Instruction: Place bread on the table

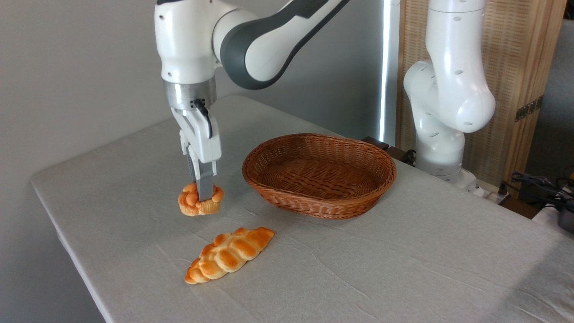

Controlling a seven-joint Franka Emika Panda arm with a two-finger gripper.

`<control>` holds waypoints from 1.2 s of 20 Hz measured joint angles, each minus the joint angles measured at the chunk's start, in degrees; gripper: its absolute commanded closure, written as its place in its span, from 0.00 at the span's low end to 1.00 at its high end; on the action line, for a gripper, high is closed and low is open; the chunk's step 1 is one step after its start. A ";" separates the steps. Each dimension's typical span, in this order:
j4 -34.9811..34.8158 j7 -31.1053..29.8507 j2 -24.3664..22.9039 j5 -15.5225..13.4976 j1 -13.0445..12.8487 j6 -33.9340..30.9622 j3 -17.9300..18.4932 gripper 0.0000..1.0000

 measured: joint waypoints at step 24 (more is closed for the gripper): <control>6.40 -0.07 -4.23 0.00 7.19 -11.67 -1.01 0.00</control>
